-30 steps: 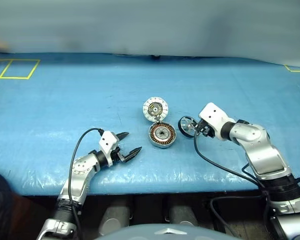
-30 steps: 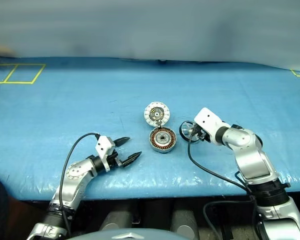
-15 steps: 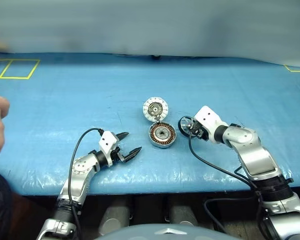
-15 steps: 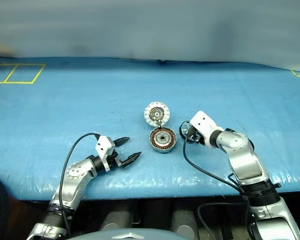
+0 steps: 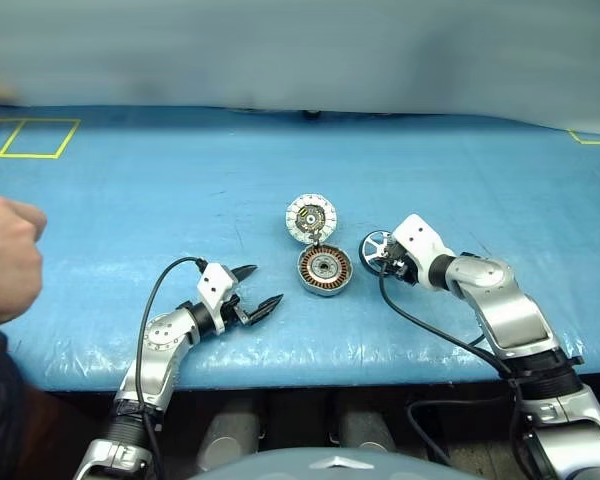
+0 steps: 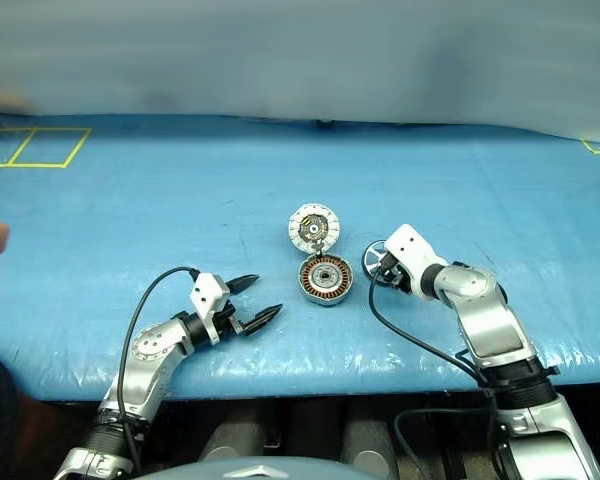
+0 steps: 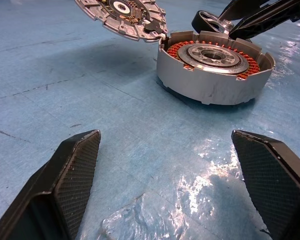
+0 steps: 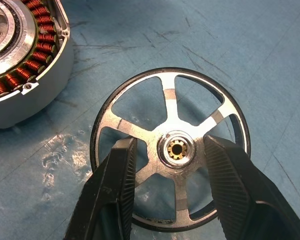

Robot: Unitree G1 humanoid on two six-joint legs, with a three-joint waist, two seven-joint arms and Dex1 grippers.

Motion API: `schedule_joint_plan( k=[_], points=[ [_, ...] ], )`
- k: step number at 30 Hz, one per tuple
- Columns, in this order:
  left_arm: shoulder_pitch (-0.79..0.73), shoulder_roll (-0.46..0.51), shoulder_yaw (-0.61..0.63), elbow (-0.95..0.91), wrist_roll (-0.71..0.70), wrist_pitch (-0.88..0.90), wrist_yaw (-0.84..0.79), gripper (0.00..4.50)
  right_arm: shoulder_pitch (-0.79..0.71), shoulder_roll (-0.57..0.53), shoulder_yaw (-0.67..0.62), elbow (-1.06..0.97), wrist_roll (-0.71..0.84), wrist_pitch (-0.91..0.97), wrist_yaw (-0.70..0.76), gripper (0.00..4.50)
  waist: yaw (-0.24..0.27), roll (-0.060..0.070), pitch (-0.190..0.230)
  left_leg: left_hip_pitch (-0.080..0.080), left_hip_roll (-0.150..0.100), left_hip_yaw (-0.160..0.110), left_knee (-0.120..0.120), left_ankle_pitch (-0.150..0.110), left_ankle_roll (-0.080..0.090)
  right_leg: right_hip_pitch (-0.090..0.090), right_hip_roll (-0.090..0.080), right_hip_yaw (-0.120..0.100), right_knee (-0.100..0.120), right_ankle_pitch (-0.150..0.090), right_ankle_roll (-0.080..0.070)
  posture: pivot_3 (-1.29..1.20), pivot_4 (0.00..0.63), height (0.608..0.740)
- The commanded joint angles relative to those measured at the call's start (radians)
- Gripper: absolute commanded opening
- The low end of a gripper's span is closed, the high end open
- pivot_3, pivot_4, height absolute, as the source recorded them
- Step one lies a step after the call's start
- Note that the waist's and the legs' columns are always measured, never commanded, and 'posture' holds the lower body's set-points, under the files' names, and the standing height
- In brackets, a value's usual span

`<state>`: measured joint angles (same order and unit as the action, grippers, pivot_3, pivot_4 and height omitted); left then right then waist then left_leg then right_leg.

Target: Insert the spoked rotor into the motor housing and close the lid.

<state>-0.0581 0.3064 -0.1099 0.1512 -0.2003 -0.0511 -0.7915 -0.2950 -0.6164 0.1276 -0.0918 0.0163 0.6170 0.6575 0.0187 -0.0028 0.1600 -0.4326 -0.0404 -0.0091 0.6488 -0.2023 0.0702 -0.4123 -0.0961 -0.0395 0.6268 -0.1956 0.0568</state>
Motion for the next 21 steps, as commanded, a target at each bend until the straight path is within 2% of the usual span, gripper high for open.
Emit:
schedule_joint_plan(
  k=[1, 2, 3, 6, 14, 21],
  points=[
    [0.004, -0.003, -0.006, -0.006, 0.000, -0.010, 0.001, 4.50, -0.014, -0.028, 0.028, 0.032, -0.019, -0.004, 0.030, 2.16, 0.000, 0.000, 0.000, 0.000, 0.000, 0.000, 0.000, 0.000, 0.000, 0.000, 0.000, 0.000, 0.000, 0.000, 0.000, 0.00, 0.150, 0.740],
    [0.003, -0.004, -0.006, -0.005, 0.000, -0.010, 0.001, 4.50, -0.017, -0.032, 0.035, 0.037, -0.022, -0.007, 0.034, 2.16, 0.000, 0.000, 0.000, 0.000, 0.000, 0.000, 0.000, 0.000, 0.000, 0.000, 0.000, 0.000, 0.000, 0.000, 0.000, 0.00, 0.150, 0.740],
    [0.003, -0.004, -0.006, -0.005, 0.000, -0.010, 0.001, 4.50, -0.019, -0.034, 0.037, 0.039, -0.022, -0.010, 0.037, 1.79, 0.000, 0.000, 0.000, 0.001, 0.000, 0.000, 0.000, 0.000, 0.000, 0.001, 0.000, 0.000, 0.000, 0.000, 0.000, 0.00, 0.150, 0.740],
    [0.005, -0.003, -0.005, -0.006, 0.000, -0.011, 0.002, 4.50, -0.024, -0.033, 0.036, 0.030, -0.021, -0.009, 0.039, 1.35, -0.003, -0.002, -0.001, 0.001, 0.000, 0.000, 0.000, 0.000, 0.000, 0.001, 0.000, 0.000, 0.000, 0.000, 0.000, 0.00, 0.150, 0.740],
    [0.007, -0.003, -0.003, -0.003, -0.002, -0.014, 0.002, 4.50, -0.006, -0.029, 0.019, -0.010, -0.019, -0.022, 0.021, 1.34, -0.003, -0.002, -0.001, 0.001, 0.001, 0.000, 0.001, -0.003, -0.004, 0.001, 0.000, 0.000, 0.000, -0.002, 0.003, 0.00, 0.150, 0.740],
    [0.003, -0.003, 0.010, -0.001, -0.033, -0.026, -0.028, 4.50, 0.063, 0.011, -0.119, -0.127, 0.111, -0.042, 0.026, 1.34, -0.001, -0.001, -0.001, 0.000, 0.000, 0.000, 0.000, -0.002, -0.004, 0.000, 0.000, 0.000, 0.000, -0.001, 0.002, 0.00, 0.150, 0.740]
  ],
)
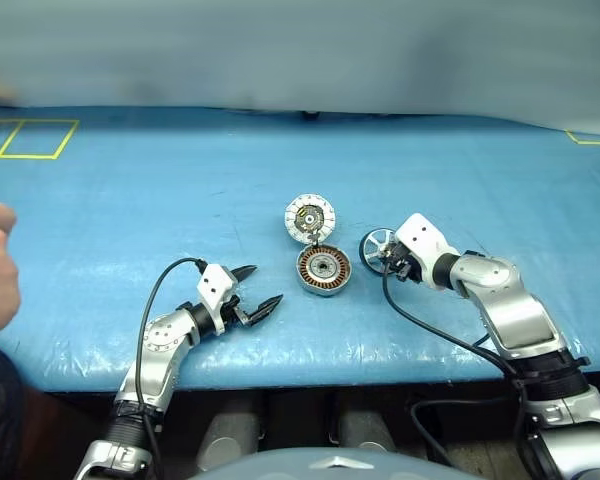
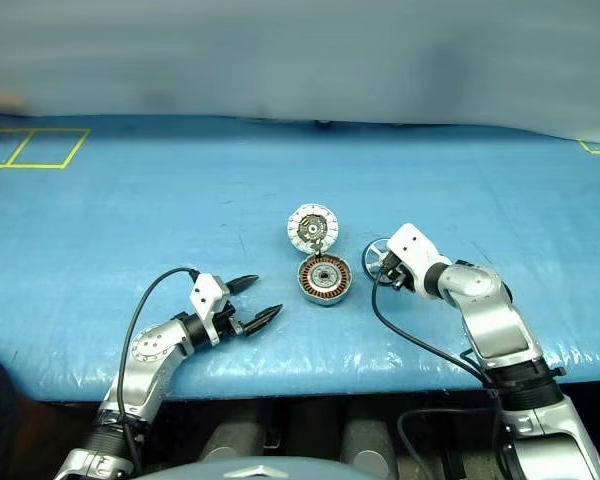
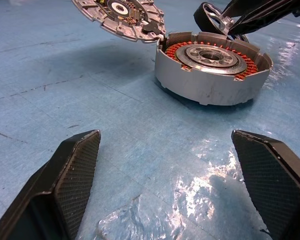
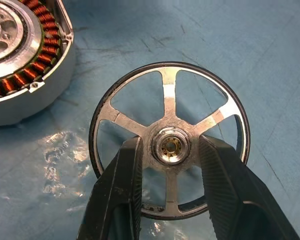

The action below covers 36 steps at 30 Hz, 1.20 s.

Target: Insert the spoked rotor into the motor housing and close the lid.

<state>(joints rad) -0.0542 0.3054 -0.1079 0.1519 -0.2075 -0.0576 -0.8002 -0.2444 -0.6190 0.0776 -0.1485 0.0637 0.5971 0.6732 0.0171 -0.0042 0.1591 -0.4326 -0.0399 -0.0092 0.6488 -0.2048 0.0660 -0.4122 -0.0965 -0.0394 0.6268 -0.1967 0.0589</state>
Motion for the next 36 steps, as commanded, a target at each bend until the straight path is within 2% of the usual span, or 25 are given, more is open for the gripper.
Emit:
schedule_joint_plan(
  k=[1, 8, 13, 21, 36],
  points=[
    [-0.003, -0.003, 0.010, 0.000, -0.031, -0.024, -0.027, 4.50, 0.023, 0.018, -0.083, -0.081, 0.081, -0.032, 0.015, 1.34, 0.000, 0.001, 0.000, -0.001, 0.000, 0.000, 0.000, 0.000, 0.000, -0.001, 0.000, 0.000, 0.000, 0.001, -0.002, 0.00, 0.150, 0.740],
    [-0.011, -0.012, 0.013, -0.004, -0.075, -0.048, -0.080, 4.50, 0.071, 0.063, -0.133, -0.149, 0.207, -0.072, 0.052, 1.34, 0.000, 0.001, 0.001, -0.001, 0.000, 0.000, 0.000, 0.002, 0.004, -0.001, 0.000, 0.000, 0.000, 0.000, 0.000, 0.00, 0.150, 0.740],
    [-0.014, -0.017, 0.012, -0.001, -0.096, -0.070, -0.116, 4.50, 0.066, 0.065, -0.113, -0.170, 0.242, -0.069, 0.073, 1.34, 0.000, 0.001, 0.001, -0.001, 0.000, 0.000, 0.000, 0.002, 0.004, -0.001, 0.000, 0.000, 0.000, 0.000, 0.000, 0.00, 0.150, 0.740],
    [-0.020, -0.021, 0.015, 0.011, -0.106, -0.100, -0.140, 4.50, 0.033, 0.060, -0.049, -0.184, 0.240, -0.068, 0.103, 1.34, 0.001, 0.001, 0.001, -0.002, 0.000, 0.000, 0.000, 0.002, 0.004, -0.001, 0.000, 0.000, 0.000, 0.001, -0.002, 0.00, 0.150, 0.740],
    [-0.025, -0.032, 0.022, 0.034, -0.100, -0.154, -0.162, 4.50, -0.034, -0.014, 0.055, -0.139, 0.183, -0.086, 0.176, 1.34, 0.003, 0.001, 0.001, -0.003, 0.000, 0.000, 0.000, 0.002, 0.004, -0.002, 0.000, -0.001, -0.001, 0.001, -0.002, 0.00, 0.150, 0.740]
  ],
)
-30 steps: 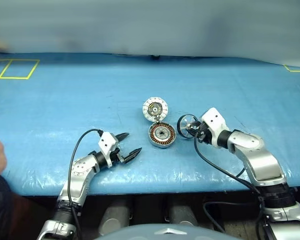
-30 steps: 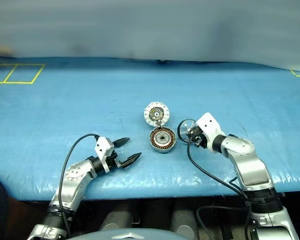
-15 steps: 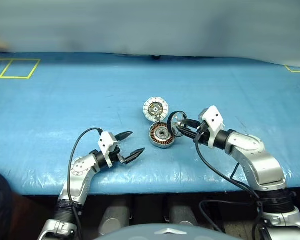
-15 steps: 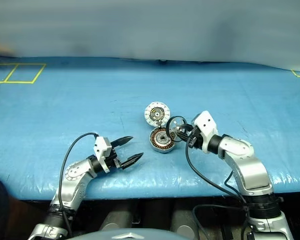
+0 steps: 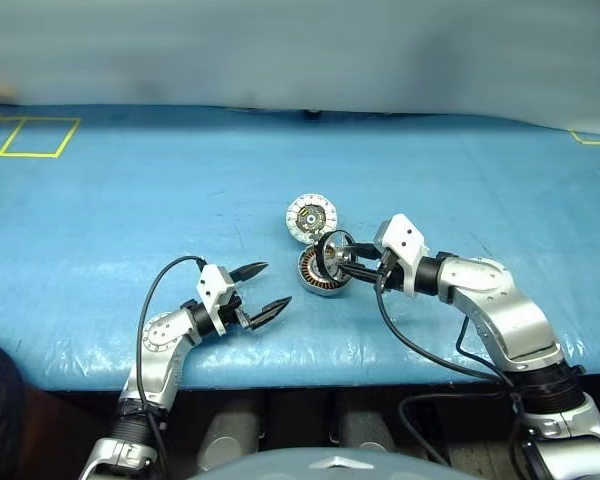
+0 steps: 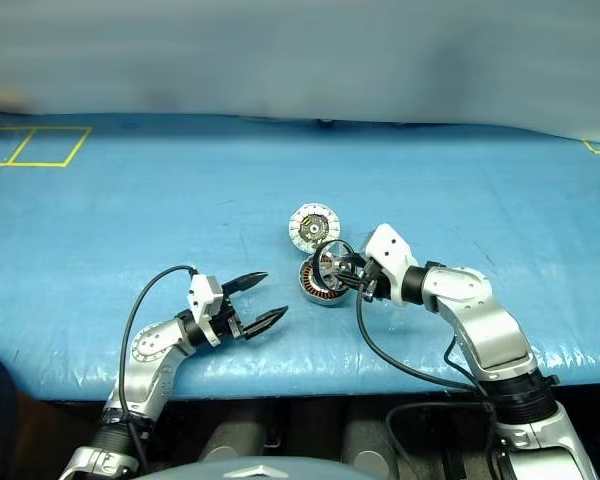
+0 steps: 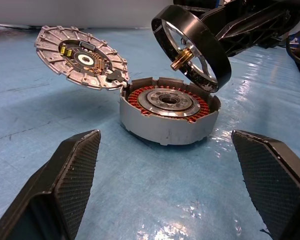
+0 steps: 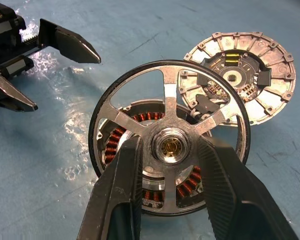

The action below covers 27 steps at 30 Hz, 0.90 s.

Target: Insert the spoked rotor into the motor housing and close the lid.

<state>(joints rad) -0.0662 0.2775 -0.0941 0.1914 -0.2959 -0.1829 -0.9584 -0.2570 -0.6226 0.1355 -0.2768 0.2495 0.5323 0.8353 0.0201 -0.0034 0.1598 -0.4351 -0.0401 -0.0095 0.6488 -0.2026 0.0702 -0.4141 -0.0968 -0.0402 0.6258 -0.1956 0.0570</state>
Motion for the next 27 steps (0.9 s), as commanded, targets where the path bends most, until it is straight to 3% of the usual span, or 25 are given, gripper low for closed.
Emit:
schedule_joint_plan(
  k=[1, 21, 26, 27],
  points=[
    [-0.013, -0.005, 0.008, -0.004, -0.011, -0.033, -0.004, 4.50, -0.023, -0.013, 0.001, -0.008, -0.005, -0.022, 0.016, 1.34, 0.000, 0.000, 0.000, 0.000, 0.000, 0.000, 0.000, 0.000, 0.000, 0.000, 0.000, 0.000, 0.000, 0.000, 0.000, 0.00, 0.150, 0.740],
    [-0.021, -0.009, 0.007, 0.024, -0.004, -0.079, 0.001, 4.50, -0.055, -0.020, 0.050, 0.059, -0.056, -0.042, 0.034, 1.34, 0.002, 0.000, 0.000, 0.001, 0.000, 0.000, 0.000, 0.000, 0.000, 0.001, 0.000, 0.000, 0.000, 0.000, 0.000, 0.00, 0.150, 0.740],
    [-0.019, -0.010, 0.006, 0.030, -0.003, -0.084, 0.004, 4.50, -0.058, -0.017, 0.053, 0.067, -0.067, -0.058, 0.037, 2.87, 0.002, 0.000, 0.000, 0.000, 0.000, 0.000, 0.000, 0.000, 0.000, 0.000, 0.000, 0.000, 0.000, 0.000, 0.000, 0.00, 0.150, 0.740],
    [-0.019, -0.010, 0.006, 0.030, -0.003, -0.084, 0.005, 4.50, -0.058, -0.014, 0.052, 0.069, -0.068, -0.062, 0.038, 2.87, 0.002, 0.000, 0.000, 0.000, 0.000, 0.000, 0.000, 0.000, 0.000, 0.000, 0.000, 0.000, 0.000, 0.000, 0.000, 0.00, 0.150, 0.740]
  ],
)
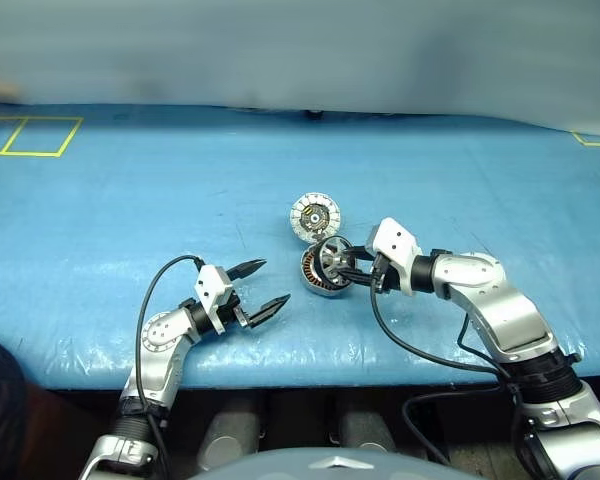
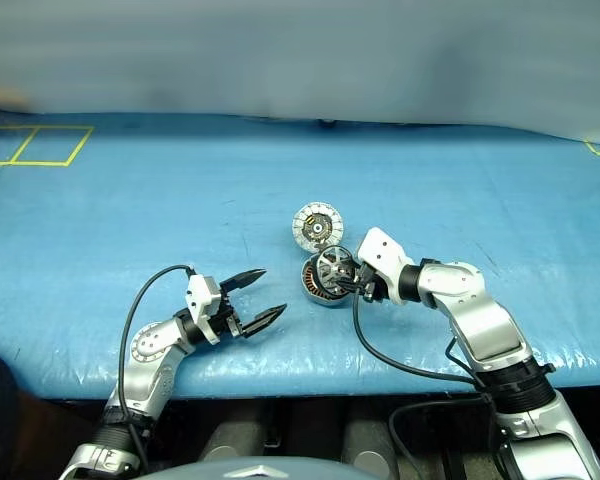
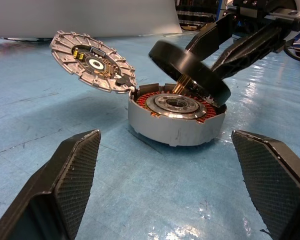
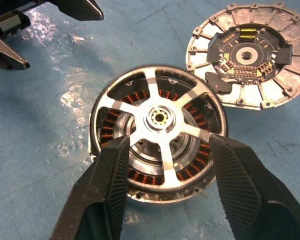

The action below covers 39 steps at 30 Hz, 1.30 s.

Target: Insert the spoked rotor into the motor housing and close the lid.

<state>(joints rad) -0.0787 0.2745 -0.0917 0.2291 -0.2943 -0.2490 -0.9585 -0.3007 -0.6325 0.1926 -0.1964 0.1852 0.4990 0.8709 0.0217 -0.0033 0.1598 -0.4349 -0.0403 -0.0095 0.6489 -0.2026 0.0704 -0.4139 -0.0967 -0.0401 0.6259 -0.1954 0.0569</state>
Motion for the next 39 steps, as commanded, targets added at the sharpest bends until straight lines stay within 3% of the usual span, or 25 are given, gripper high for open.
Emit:
schedule_joint_plan(
  k=[1, 10, 19, 31, 39],
  points=[
    [-0.006, -0.008, 0.003, -0.008, -0.005, -0.017, 0.006, 4.50, -0.015, -0.001, -0.006, -0.011, -0.003, -0.032, 0.003, 2.87, 0.000, 0.000, 0.000, 0.000, 0.000, 0.000, 0.000, 0.000, 0.000, 0.000, 0.000, 0.000, 0.000, 0.000, 0.000, 0.00, 0.150, 0.740],
    [-0.005, -0.010, 0.003, -0.009, -0.003, -0.019, 0.015, 4.50, -0.018, 0.076, -0.014, 0.024, 0.011, -0.038, -0.021, 2.87, -0.001, 0.000, 0.000, 0.000, 0.000, 0.000, 0.000, 0.000, 0.000, 0.000, 0.000, 0.000, 0.000, 0.000, 0.000, 0.00, 0.150, 0.740],
    [-0.001, -0.010, 0.003, -0.011, 0.000, -0.023, 0.021, 4.50, -0.023, 0.121, -0.009, 0.046, -0.016, -0.043, -0.055, 0.15, -0.001, 0.000, 0.000, 0.000, 0.000, 0.000, 0.000, 0.000, 0.000, 0.000, 0.001, 0.000, 0.000, 0.000, 0.000, 0.00, 0.150, 0.740],
    [0.005, -0.009, 0.004, -0.014, 0.001, -0.026, 0.023, 4.50, -0.006, 0.113, 0.049, 0.074, -0.081, -0.014, -0.078, 0.15, -0.003, 0.000, 0.000, 0.002, 0.000, 0.000, 0.000, 0.000, 0.000, 0.002, 0.001, 0.000, 0.000, 0.000, 0.000, 0.00, 0.150, 0.740],
    [0.008, -0.006, 0.003, -0.016, 0.003, -0.024, 0.021, 4.50, -0.009, 0.166, -0.041, 0.039, 0.001, -0.013, -0.113, 0.15, -0.004, 0.000, 0.000, 0.002, 0.000, 0.000, 0.000, 0.000, 0.000, 0.002, 0.000, 0.000, 0.001, 0.000, 0.000, 0.00, 0.150, 0.740]
  ],
)
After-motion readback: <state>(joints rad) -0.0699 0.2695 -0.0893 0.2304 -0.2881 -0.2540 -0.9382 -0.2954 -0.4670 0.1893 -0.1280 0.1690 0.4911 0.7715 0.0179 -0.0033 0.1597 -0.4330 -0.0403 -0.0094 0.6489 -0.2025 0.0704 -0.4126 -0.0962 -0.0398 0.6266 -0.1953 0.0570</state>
